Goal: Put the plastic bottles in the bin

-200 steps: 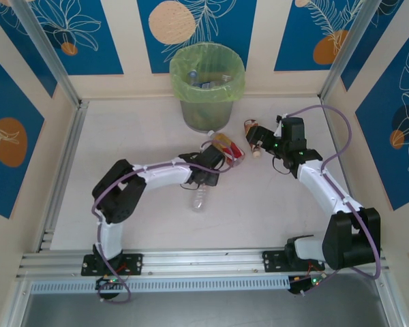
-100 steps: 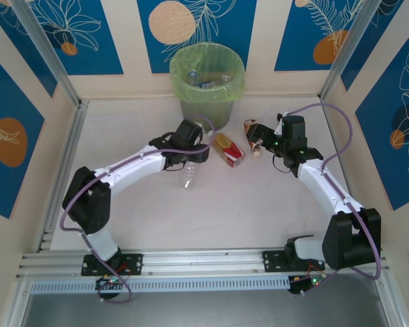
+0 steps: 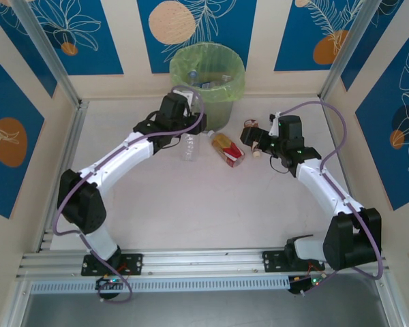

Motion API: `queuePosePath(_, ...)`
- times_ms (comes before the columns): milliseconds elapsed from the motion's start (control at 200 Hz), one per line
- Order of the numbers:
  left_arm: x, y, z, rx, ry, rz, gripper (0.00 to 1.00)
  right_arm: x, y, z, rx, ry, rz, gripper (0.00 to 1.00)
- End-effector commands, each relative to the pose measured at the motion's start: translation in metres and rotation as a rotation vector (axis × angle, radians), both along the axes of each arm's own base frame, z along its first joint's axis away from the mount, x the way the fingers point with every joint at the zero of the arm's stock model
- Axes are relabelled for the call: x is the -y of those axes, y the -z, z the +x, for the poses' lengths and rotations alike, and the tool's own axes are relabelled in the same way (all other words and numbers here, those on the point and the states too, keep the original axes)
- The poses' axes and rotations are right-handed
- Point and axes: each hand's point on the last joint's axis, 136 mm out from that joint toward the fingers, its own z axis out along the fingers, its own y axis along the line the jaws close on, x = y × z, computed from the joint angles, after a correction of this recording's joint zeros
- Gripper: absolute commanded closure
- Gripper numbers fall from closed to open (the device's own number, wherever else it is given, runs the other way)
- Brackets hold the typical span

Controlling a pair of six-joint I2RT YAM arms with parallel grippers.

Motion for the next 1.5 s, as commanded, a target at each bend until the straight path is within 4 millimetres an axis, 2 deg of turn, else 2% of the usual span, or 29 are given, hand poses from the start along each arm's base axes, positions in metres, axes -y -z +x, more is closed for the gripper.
queuePosePath(0,-0.004,-0.056,0.025,0.143,-0.028,-0.070,0.43,-0.009,-0.004,0.000,0.004,-0.041,-0.021,0.00)
queuePosePath(195,-0.009,-0.110,0.062,0.234,-0.057,-0.176,0.43,-0.018,0.010,-0.004,-0.051,-0.038,-0.035,0.00)
queuePosePath(345,-0.008,-0.146,0.092,0.265,-0.051,-0.279,0.43,-0.024,0.011,-0.005,-0.052,-0.048,-0.044,0.00)
queuePosePath(495,-0.001,-0.179,0.114,0.317,-0.034,-0.377,0.43,-0.023,0.012,-0.005,-0.052,-0.043,-0.060,0.00)
queuePosePath(605,-0.003,-0.210,0.127,0.440,-0.057,-0.409,0.43,-0.024,0.014,-0.006,-0.057,-0.046,-0.063,0.00)
queuePosePath(700,-0.009,-0.228,0.139,0.556,-0.103,-0.424,0.43,-0.025,0.017,-0.008,-0.065,-0.051,-0.068,0.00)
queuePosePath(825,-0.016,-0.242,0.149,0.683,-0.161,-0.427,0.44,-0.024,0.022,-0.012,-0.081,-0.053,-0.086,0.00)
queuePosePath(945,-0.023,-0.244,0.160,0.778,-0.217,-0.404,0.46,-0.022,0.025,-0.014,-0.089,-0.053,-0.097,0.00)
queuePosePath(1010,-0.025,-0.238,0.169,0.832,-0.248,-0.386,0.46,-0.023,0.025,-0.015,-0.091,-0.055,-0.097,0.00)
queuePosePath(1130,-0.029,-0.219,0.188,0.875,-0.313,-0.305,0.47,-0.024,0.021,-0.015,-0.085,-0.060,-0.097,0.00)
queuePosePath(1280,-0.027,-0.197,0.200,0.855,-0.324,-0.178,0.46,-0.024,0.020,-0.016,-0.081,-0.060,-0.107,0.00)
queuePosePath(1490,-0.022,-0.159,0.211,0.771,-0.279,-0.017,0.34,-0.026,0.021,-0.015,-0.082,-0.064,-0.108,0.00)
